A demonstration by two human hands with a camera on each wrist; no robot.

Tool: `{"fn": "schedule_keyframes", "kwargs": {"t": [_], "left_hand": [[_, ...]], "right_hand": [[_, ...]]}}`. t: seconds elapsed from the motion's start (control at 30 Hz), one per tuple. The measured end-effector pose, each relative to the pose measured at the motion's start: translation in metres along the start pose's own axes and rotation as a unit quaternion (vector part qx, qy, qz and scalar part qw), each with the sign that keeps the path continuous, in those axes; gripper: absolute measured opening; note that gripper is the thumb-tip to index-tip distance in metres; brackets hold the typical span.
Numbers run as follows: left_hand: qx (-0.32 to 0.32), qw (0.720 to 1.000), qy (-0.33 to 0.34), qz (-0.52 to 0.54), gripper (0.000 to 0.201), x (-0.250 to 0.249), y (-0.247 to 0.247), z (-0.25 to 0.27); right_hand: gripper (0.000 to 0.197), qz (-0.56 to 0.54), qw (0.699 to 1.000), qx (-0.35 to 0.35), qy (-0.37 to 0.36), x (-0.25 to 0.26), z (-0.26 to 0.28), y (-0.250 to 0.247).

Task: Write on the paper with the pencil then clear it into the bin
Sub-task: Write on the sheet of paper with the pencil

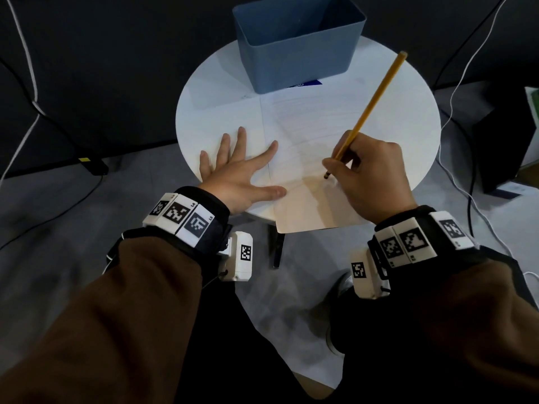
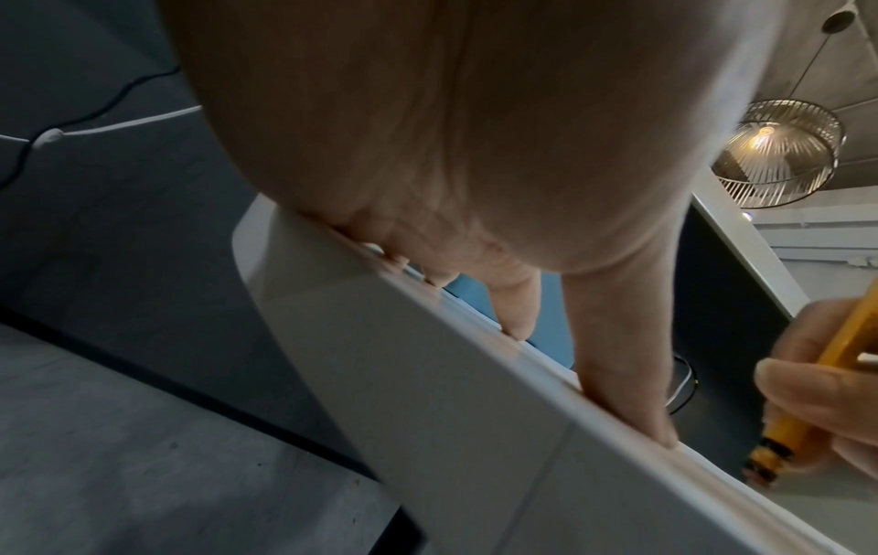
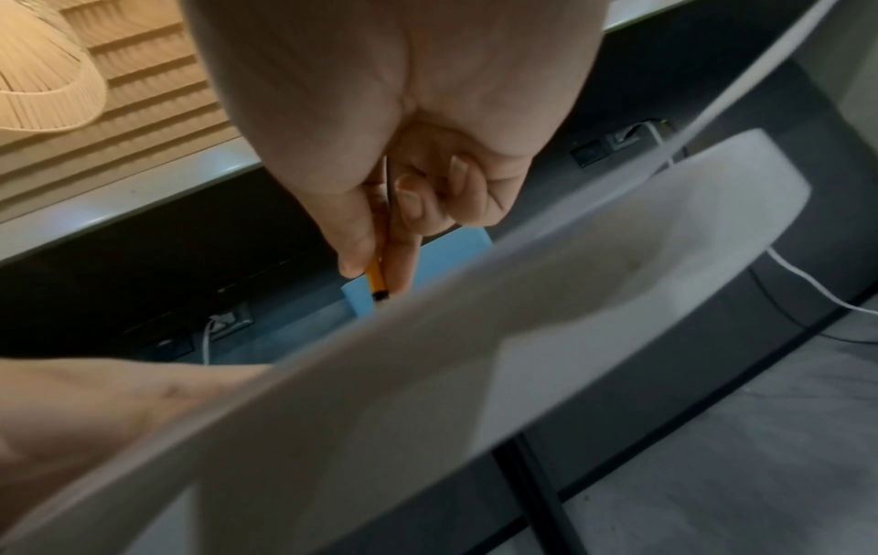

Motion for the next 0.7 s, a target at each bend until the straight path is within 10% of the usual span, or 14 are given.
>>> {"fn": "schedule_keyframes", "kwargs": {"t": [0.7], "left_hand": [[0.005, 1.000, 0.001, -0.011, 0.086, 0.000, 0.000, 0.000]], "right_hand": [[0.014, 0.047, 0.999, -0.005, 0.025, -0.016, -0.001, -0.009]]}}
Point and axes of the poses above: each hand's wrist, its own z-axis away from the middle knuckle, its own y-axis out of the palm, x = y × z, the point moved 4 cm from there along -z, towards the middle knuckle, and after that the axes turned 3 degrees about -z, right-handed, at the moved point
